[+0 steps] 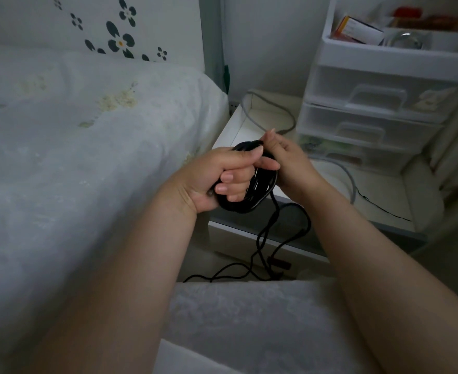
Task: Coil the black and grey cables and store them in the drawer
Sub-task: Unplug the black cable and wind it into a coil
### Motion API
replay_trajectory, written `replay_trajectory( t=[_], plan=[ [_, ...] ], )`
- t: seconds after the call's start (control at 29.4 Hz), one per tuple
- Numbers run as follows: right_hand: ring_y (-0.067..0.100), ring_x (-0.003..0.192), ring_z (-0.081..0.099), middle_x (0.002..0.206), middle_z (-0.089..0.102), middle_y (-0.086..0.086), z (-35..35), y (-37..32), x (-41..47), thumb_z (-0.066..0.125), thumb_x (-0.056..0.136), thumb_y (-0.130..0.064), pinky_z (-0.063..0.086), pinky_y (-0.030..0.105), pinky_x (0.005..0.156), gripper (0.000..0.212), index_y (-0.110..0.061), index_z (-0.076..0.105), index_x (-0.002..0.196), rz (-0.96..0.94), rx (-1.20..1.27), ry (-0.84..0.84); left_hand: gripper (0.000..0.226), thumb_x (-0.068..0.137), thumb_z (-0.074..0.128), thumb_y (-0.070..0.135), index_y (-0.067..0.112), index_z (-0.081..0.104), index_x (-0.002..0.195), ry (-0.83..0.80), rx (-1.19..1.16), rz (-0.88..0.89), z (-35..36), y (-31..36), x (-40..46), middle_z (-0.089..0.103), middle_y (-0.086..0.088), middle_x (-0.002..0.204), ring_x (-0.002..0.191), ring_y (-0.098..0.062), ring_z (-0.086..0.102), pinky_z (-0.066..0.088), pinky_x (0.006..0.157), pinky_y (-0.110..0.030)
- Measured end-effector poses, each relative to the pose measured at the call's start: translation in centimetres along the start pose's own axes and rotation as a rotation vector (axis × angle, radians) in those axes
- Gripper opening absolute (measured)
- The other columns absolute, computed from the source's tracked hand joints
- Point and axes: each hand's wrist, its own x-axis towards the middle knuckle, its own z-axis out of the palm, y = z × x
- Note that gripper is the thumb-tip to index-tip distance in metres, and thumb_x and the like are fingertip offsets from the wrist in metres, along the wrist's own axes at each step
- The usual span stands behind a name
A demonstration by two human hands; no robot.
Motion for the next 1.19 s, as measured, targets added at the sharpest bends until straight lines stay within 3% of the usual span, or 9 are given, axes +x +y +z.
replay_trajectory(
  t=[0.1,0.24,0.37,0.48,0.58,0.68,0.82,1.02,1.19],
  plan=[
    [0.044,0.069,0.053,0.082,0.052,0.033,0.7,-0.3,-0.2,0.043,0.083,-0.069,0.039,0.04,0.067,0.082,0.009,0.055,0.105,0.093,0.043,-0.022,0.035,0.089,0.05,0.027,0.002,0.071,0.097,0.028,-0.071,0.051,-0.3,0.3,-0.2,0.034,0.012,0.037,0.027,0.0,0.03,0.032,0.036,-0.016],
    [0.013,0.041,0.03,0.048,0.034,0.0,2.6,0.3,-0.8,0.017,0.097,-0.057,0.027,0.022,0.043,0.06,-0.014,0.044,0.065,0.157,-0.13,-0.051,0.038,0.095,0.041,0.025,-0.003,0.065,0.105,0.094,-0.295,0.25,-1.1,1.4,-0.4,0.038,0.01,0.036,0.027,-0.002,0.034,0.031,0.036,-0.014],
    [0.011,0.039,0.031,0.054,0.038,0.0,4.6,0.3,-1.4,0.025,0.103,-0.039,0.028,0.021,0.041,0.037,-0.013,0.042,0.084,0.201,-0.114,-0.036,0.038,0.102,0.034,0.026,-0.003,0.057,0.111,0.255,-0.421,0.406,-1.8,1.9,-0.6,0.038,0.009,0.037,0.028,-0.004,0.034,0.033,0.037,-0.015],
    [0.014,0.046,0.044,0.067,0.047,0.005,4.7,0.5,-1.7,0.037,0.101,-0.026,0.047,0.031,0.048,0.011,-0.017,0.038,0.109,0.176,-0.281,-0.042,0.036,0.102,0.038,0.026,-0.003,0.058,0.11,0.407,-0.432,0.462,-1.8,1.5,-0.3,0.038,0.009,0.039,0.03,-0.004,0.035,0.034,0.039,-0.015],
    [0.017,0.064,0.066,0.071,0.059,0.003,4.6,0.6,-2.2,0.046,0.098,-0.023,0.057,0.036,0.077,0.034,-0.029,0.036,0.13,0.184,-0.478,-0.128,0.036,0.1,0.044,0.029,-0.003,0.056,0.113,0.583,-0.484,0.546,-2.3,1.5,-0.1,0.039,0.008,0.043,0.035,-0.004,0.035,0.033,0.042,-0.016],
    [0.018,0.074,0.068,0.081,0.061,0.004,5.1,0.6,-2.5,0.053,0.095,-0.012,0.057,0.034,0.083,0.038,-0.019,0.041,0.13,0.313,-0.21,-0.154,0.043,0.099,0.047,0.033,-0.005,0.054,0.116,0.747,-0.555,0.642,-3.0,1.8,-0.2,0.037,0.008,0.048,0.037,-0.004,0.035,0.035,0.044,-0.015],
    [0.014,0.066,0.06,0.08,0.059,0.008,6.1,0.5,-2.6,0.052,0.094,-0.004,0.055,0.022,0.063,0.015,-0.004,0.053,0.109,0.447,0.042,-0.104,0.052,0.099,0.048,0.038,-0.008,0.051,0.121,0.892,-0.573,0.732,-3.5,2.0,-0.4,0.037,0.007,0.049,0.04,-0.004,0.034,0.035,0.048,-0.015],
    [0.007,0.057,0.051,0.079,0.062,0.002,7.1,0.2,-4.1,0.05,0.097,-0.021,0.052,0.026,0.052,0.04,-0.034,0.039,0.134,0.491,-0.175,-0.3,0.036,0.099,0.048,0.037,0.003,0.057,0.104,1.204,-0.226,0.792,-4.3,2.2,-0.1,0.042,0.007,0.05,0.042,-0.007,0.04,0.039,0.047,-0.02],
    [0.009,0.077,0.054,0.092,0.058,-0.006,7.3,0.3,-4.0,0.055,0.094,-0.031,0.042,0.02,0.064,0.025,-0.02,0.052,0.116,0.262,-0.646,-0.27,0.041,0.091,0.052,0.05,0.009,0.056,0.088,1.275,0.343,0.662,-5.2,1.9,0.7,0.063,-0.009,0.07,0.06,-0.02,0.063,0.054,0.059,-0.03]
  ],
)
